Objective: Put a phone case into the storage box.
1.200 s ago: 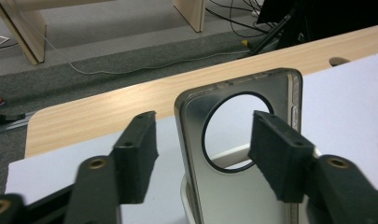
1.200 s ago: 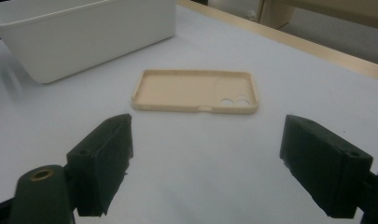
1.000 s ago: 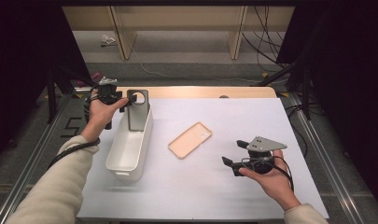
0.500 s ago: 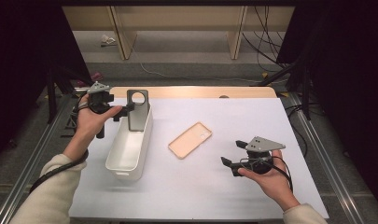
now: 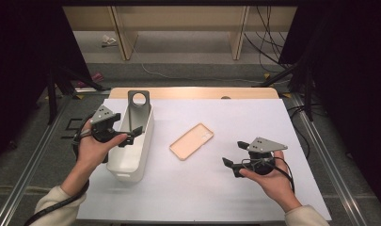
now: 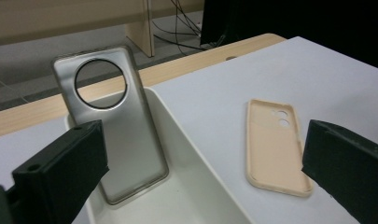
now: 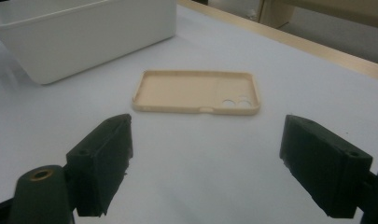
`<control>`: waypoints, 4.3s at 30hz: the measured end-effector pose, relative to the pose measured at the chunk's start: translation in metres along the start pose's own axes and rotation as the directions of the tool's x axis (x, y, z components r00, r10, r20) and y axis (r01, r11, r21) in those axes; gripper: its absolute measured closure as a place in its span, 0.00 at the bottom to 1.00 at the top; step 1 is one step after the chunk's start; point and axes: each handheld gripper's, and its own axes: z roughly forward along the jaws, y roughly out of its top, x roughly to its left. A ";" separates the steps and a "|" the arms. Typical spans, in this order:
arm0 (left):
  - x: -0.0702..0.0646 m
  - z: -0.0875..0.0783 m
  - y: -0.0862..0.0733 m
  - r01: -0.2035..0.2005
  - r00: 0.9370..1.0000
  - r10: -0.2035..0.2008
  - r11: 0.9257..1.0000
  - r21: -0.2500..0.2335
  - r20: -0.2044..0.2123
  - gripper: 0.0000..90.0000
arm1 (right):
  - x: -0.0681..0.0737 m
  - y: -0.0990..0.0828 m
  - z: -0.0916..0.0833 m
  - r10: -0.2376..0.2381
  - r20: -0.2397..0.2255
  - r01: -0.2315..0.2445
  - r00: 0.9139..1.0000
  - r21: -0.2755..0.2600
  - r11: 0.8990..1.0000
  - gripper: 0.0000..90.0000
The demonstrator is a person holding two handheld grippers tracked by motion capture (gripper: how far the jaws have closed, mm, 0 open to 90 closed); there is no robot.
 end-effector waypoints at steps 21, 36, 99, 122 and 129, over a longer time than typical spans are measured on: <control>-0.021 -0.003 -0.020 -0.026 0.999 0.026 1.000 -0.006 0.033 0.00 | -0.002 0.000 0.001 0.003 0.000 -0.003 1.000 -0.004 1.000 0.20; -0.024 -0.007 -0.021 -0.016 0.999 0.017 1.000 -0.025 0.039 0.00 | 0.004 0.003 0.004 -0.015 -0.013 0.015 1.000 -0.015 1.000 0.22; -0.049 -0.020 -0.051 -0.098 0.990 0.099 0.995 -0.014 0.097 0.02 | 0.041 0.042 0.165 -0.081 -0.116 0.115 0.990 0.326 0.938 1.00; -0.049 -0.018 -0.054 -0.098 0.990 0.098 0.995 0.001 0.101 0.02 | 0.027 0.040 0.160 -0.102 -0.151 0.160 0.983 0.447 0.880 1.00; -0.049 -0.018 -0.054 -0.099 0.990 0.099 0.995 0.002 0.103 0.02 | 0.019 0.039 0.150 -0.120 -0.151 0.180 0.981 0.496 0.849 1.00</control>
